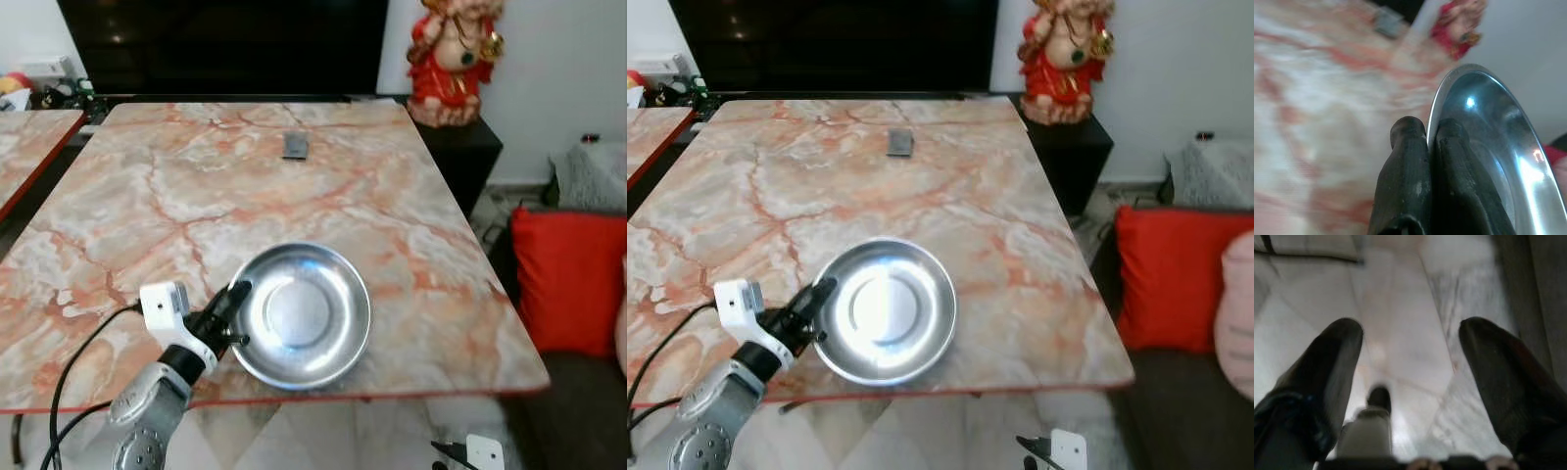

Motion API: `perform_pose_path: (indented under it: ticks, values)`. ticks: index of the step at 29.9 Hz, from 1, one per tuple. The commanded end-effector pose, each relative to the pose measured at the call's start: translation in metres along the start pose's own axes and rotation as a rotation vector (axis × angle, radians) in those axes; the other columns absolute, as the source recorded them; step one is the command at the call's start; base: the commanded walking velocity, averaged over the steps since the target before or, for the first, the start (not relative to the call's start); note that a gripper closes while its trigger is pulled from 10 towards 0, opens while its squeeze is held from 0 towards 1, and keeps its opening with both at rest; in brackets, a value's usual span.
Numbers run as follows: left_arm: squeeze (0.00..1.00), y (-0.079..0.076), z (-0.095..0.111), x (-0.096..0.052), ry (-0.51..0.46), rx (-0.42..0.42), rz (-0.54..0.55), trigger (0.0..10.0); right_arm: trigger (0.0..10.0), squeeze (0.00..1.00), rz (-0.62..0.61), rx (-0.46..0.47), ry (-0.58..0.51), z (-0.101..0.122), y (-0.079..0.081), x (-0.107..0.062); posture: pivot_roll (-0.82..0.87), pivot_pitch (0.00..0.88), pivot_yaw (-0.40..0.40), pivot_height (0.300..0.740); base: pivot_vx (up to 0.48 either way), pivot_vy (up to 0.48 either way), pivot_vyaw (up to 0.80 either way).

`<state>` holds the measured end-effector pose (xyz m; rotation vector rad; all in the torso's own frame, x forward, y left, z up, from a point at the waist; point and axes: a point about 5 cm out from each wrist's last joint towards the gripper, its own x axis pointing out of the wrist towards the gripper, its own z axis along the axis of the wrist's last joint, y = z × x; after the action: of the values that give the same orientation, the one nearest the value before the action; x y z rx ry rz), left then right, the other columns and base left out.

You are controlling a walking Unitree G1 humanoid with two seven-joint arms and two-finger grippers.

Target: Setting the table

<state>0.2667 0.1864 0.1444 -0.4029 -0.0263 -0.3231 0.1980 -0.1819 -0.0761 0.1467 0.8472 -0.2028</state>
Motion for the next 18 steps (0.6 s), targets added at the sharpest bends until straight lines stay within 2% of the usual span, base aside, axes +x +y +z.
perform_pose_path:
  ticks: [1, 7, 9, 13, 18]
  values:
    - [0.0, -0.006, 0.001, 0.001, 0.002, -0.01, -0.034, 10.0, 10.0, 0.0, -0.015, 0.002, 0.047, -0.014, -0.007, -0.003, 0.12, 0.114, -0.032, 0.74, 0.0, 0.0, 0.0]
    - [0.0, 0.002, 0.01, -0.001, -0.013, -0.054, 0.011, 10.0, 10.0, 0.0, -0.015, -0.005, 0.05, -0.015, -0.009, -0.004, 0.12, 0.118, -0.038, 0.74, 0.0, 0.0, 0.0]
    - [0.0, 0.003, 0.011, -0.001, 0.003, -0.032, 0.016, 10.0, 10.0, 0.0, -0.015, -0.007, 0.051, -0.015, -0.01, -0.004, 0.12, 0.118, -0.038, 0.74, 0.0, 0.0, 0.0]
    - [0.0, 0.025, 0.005, -0.003, 0.075, 0.026, 0.136, 10.0, 10.0, 0.0, -0.012, -0.014, 0.055, -0.016, -0.01, -0.004, 0.12, 0.113, -0.039, 0.74, 0.0, 0.0, 0.0]
    - [0.0, 0.036, 0.001, -0.006, 0.101, -0.025, 0.199, 10.0, 10.0, 0.0, -0.009, -0.018, 0.059, -0.017, -0.009, -0.004, 0.12, 0.109, -0.04, 0.74, 0.0, 0.0, 0.0]
